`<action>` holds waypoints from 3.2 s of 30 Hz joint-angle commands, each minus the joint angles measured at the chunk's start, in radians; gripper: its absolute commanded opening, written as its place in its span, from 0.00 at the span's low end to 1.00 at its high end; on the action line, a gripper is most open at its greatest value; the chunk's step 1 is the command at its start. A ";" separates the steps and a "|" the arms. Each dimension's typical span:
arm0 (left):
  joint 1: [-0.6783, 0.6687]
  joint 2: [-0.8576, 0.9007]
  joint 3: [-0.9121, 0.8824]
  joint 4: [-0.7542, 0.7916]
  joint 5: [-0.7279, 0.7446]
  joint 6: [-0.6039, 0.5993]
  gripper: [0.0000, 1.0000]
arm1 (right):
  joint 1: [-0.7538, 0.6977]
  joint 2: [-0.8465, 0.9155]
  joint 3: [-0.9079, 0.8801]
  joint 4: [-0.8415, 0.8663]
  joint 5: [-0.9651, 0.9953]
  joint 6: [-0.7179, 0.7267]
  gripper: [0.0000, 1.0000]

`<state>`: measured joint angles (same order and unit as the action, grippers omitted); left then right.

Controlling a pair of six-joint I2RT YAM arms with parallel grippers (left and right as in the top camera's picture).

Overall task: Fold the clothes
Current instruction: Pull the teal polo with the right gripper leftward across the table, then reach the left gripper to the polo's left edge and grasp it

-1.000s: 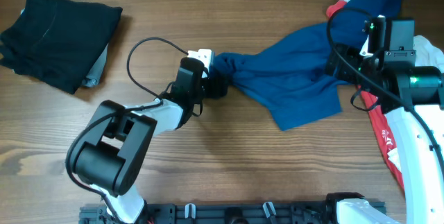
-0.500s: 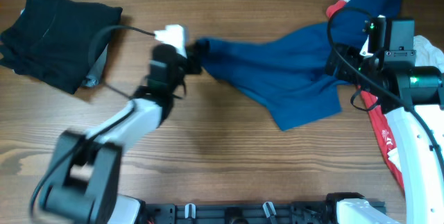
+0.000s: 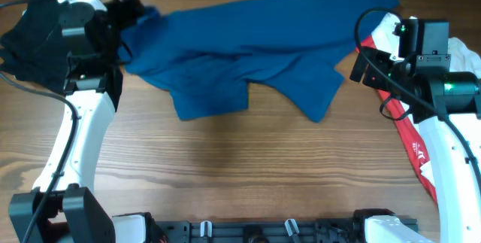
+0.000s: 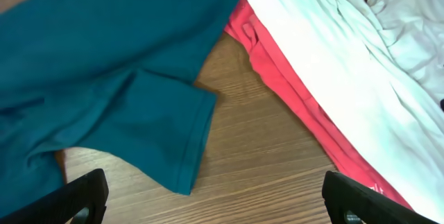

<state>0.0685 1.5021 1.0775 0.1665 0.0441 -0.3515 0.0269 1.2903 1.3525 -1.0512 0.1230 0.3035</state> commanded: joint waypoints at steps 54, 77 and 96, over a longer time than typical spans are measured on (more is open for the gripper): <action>-0.127 -0.044 -0.183 -0.899 0.339 0.019 0.04 | -0.002 0.026 0.007 -0.008 -0.027 0.008 1.00; 0.340 -0.470 -0.177 -1.048 0.310 -0.054 1.00 | -0.002 0.100 0.007 -0.006 -0.027 0.007 1.00; -0.260 -0.084 -0.177 -0.889 0.384 -0.703 1.00 | -0.002 0.100 0.007 -0.009 -0.039 0.007 1.00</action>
<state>-0.1062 1.3563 0.8913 -0.7727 0.4229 -0.7631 0.0273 1.3869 1.3525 -1.0599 0.1043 0.3027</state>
